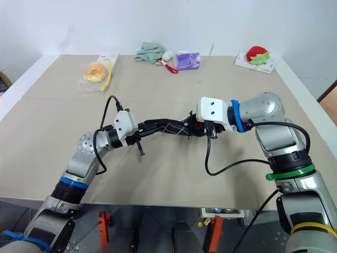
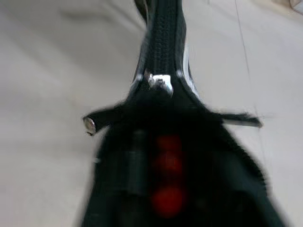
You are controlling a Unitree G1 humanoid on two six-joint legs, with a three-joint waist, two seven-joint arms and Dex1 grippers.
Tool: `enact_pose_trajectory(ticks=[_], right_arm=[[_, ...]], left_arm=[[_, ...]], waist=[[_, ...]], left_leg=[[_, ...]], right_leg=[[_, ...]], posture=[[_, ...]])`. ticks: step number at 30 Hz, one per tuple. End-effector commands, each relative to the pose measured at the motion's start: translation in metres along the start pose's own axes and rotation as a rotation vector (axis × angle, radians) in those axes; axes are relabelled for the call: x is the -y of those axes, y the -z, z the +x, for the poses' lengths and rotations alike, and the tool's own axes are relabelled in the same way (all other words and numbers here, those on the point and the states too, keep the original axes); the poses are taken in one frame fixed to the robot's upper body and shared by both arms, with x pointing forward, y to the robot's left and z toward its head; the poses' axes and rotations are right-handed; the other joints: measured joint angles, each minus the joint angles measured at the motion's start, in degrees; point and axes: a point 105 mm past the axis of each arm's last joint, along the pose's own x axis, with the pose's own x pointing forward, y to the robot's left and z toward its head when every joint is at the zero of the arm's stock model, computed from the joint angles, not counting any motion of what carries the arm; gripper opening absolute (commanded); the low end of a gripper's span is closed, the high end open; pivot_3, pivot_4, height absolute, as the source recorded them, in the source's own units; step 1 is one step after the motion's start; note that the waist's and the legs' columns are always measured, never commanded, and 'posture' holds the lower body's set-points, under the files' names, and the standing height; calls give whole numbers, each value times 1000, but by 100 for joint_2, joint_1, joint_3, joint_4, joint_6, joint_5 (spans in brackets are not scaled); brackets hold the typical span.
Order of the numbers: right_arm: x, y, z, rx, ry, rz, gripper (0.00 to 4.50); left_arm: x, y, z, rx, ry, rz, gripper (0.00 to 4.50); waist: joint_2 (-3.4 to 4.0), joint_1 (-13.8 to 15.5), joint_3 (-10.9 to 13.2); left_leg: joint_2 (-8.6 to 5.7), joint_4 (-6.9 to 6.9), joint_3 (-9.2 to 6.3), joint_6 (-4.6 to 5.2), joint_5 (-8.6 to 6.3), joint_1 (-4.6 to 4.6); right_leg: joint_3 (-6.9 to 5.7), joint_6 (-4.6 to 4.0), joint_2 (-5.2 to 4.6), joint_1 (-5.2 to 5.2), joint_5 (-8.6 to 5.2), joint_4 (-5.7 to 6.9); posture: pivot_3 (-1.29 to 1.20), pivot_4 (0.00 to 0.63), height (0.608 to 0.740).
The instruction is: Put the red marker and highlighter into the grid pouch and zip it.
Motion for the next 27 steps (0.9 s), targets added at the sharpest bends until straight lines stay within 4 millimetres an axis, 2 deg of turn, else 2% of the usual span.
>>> enact_pose_trajectory(ticks=[1, 3, 6, 8, 11, 13, 17, 21, 27], right_arm=[[13, -19, -33, 83, 104, 31, 3836], [22, -24, -52, 159, 199, 115, 4409], [40, -19, -74, 212, 392, 239, 4409], [54, 0, -83, 169, 561, 329, 4409], [72, 48, -92, 33, 879, 539, 4409], [70, 78, -91, -51, 1046, 696, 4409], [52, 110, -74, -125, 1282, 890, 4409], [42, 123, -67, -166, 1446, 985, 4409], [41, 130, -57, -212, 1502, 1013, 4409]], left_arm=[[-10, -8, -7, 22, -45, 19, 0], [-12, -5, -13, 6, -55, 17, 0], [-13, -3, -18, -7, -64, 17, 0], [-14, -2, -20, -11, -69, 17, 0], [-14, -2, -21, -14, -70, 16, 0], [-13, -1, -22, -18, -66, 16, 0], [-12, -1, -20, -19, -51, 16, 0], [-13, -1, -19, -19, -45, 18, 0], [-12, -2, -19, -18, -43, 16, 0]], waist=[[0, 6, 0], [0, 6, 0], [-1, 5, 0], [-2, 3, -1], [-11, -9, -7], [-11, -9, -7], [-9, -16, -7], [-1, -15, -5], [-1, -18, -5]], left_leg=[[-2, 0, 0, 0, 0, -1], [-2, 0, -1, 0, 0, 0], [-1, 0, -1, 0, 0, 1], [-1, 1, -1, 0, 0, 2], [1, 3, 1, -2, 3, 5], [3, 4, 1, -8, 7, 5], [2, -1, 1, -8, 12, 4], [0, -4, 1, -8, 12, 1], [-1, -4, 2, -8, 12, 2]], right_leg=[[0, 0, -1, 0, 0, 0], [0, 0, -1, 0, 0, 0], [0, -1, -1, 1, 0, 2], [-1, -2, 0, 2, 1, 2], [-1, 3, 1, 3, 2, 2], [0, 6, 4, 2, 5, 4], [5, -2, 6, -4, 11, 14], [8, -2, 6, -9, 10, 17], [8, 0, 5, -7, 9, 16]], posture=[[0, 150, 740], [0, 150, 740], [0, 150, 740], [0, 150, 740], [0, 150, 740], [0, 150, 740], [0, 150, 740], [0, 150, 740], [0, 150, 740]])
